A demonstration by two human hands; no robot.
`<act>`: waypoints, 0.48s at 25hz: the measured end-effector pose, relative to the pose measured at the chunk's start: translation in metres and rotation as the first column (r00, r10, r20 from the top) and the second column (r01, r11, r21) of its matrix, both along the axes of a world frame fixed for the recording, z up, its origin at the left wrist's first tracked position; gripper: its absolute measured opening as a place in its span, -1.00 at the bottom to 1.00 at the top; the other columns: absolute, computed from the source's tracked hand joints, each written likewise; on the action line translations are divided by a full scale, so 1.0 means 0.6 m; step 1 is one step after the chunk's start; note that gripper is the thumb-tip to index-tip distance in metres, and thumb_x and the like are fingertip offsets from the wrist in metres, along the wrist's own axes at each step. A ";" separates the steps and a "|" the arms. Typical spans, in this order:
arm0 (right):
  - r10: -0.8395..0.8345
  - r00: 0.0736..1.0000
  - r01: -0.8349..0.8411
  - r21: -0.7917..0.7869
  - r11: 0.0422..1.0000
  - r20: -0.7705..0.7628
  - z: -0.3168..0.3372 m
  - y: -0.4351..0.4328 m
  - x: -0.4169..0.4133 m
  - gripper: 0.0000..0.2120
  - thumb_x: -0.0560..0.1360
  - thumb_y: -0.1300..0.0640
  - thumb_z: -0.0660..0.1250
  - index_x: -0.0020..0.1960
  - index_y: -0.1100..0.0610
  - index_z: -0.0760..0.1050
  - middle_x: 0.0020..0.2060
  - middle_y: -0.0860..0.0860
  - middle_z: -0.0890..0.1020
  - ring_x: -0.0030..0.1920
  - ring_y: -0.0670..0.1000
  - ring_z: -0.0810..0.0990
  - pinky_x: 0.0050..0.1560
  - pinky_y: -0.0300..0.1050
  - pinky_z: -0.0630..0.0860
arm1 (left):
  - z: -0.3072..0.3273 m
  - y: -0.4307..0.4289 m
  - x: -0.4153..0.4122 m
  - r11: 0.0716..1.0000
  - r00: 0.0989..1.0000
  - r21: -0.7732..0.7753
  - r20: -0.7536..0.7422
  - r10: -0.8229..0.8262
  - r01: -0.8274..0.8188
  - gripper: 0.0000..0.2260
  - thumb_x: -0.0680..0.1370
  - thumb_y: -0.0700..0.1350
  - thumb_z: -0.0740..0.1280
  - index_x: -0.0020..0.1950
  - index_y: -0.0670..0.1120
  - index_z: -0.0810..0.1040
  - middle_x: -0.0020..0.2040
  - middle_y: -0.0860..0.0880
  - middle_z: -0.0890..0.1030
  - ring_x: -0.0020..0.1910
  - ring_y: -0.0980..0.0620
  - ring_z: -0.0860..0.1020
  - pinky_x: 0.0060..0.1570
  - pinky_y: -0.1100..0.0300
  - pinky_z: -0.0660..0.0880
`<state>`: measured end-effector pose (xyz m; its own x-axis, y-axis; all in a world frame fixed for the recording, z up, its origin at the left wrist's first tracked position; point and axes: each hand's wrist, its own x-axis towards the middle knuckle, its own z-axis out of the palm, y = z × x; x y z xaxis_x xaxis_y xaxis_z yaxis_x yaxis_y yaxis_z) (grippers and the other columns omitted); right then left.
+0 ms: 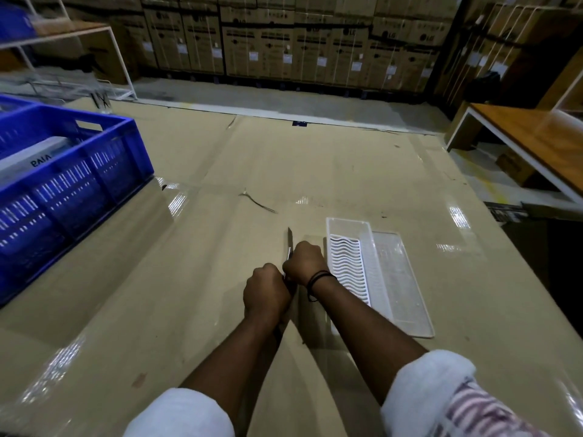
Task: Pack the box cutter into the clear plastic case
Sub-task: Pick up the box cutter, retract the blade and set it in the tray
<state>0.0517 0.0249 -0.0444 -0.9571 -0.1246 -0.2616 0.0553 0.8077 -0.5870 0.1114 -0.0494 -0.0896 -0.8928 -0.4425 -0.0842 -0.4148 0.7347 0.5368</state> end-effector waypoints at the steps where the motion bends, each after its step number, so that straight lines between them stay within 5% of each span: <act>1: -0.019 1.000 0.019 -0.013 1.000 0.023 -0.003 -0.001 -0.004 -0.82 0.43 0.27 0.32 0.03 0.28 0.52 0.10 0.26 0.62 0.06 0.24 0.64 -0.19 -0.16 0.41 | 0.000 0.000 0.002 1.000 1.000 0.010 0.002 0.002 -0.002 -0.80 0.50 -0.04 0.42 -0.01 -0.17 0.62 -0.04 -0.16 0.68 -0.08 -0.22 0.69 -0.17 0.04 0.64; 4: -0.055 0.997 0.057 -0.027 0.998 0.047 -0.008 0.001 -0.017 -0.80 0.49 0.23 0.33 0.07 0.31 0.54 0.13 0.28 0.63 0.15 0.26 0.62 -0.13 -0.14 0.41 | 0.004 -0.003 0.005 0.989 0.998 0.135 -0.007 0.059 -0.057 -0.83 0.46 -0.03 0.43 -0.08 -0.12 0.69 -0.16 -0.11 0.69 -0.13 -0.20 0.70 -0.23 0.13 0.59; 8: -0.122 0.988 0.134 -0.133 0.982 0.093 -0.012 0.012 -0.028 -0.85 0.48 0.20 0.36 -0.03 0.29 0.54 0.07 0.29 0.68 0.07 0.27 0.67 -0.18 -0.10 0.50 | 0.017 -0.002 0.008 0.934 0.988 0.349 -0.096 0.118 -0.078 -0.91 0.46 -0.10 0.45 -0.21 -0.04 0.73 -0.44 0.07 0.61 -0.44 0.14 0.60 -0.44 0.24 0.51; 12: -0.257 0.962 0.272 -0.444 0.854 0.095 0.027 0.036 -0.034 -0.78 0.47 0.16 0.42 -0.20 0.34 0.59 -0.19 0.24 0.67 -0.11 0.28 0.68 0.03 0.28 0.64 | 0.058 0.014 -0.003 0.826 0.960 0.562 -0.248 0.129 0.034 -0.93 0.51 -0.09 0.48 -0.17 -0.02 0.71 -0.32 0.02 0.73 -0.34 0.07 0.71 -0.19 -0.02 0.72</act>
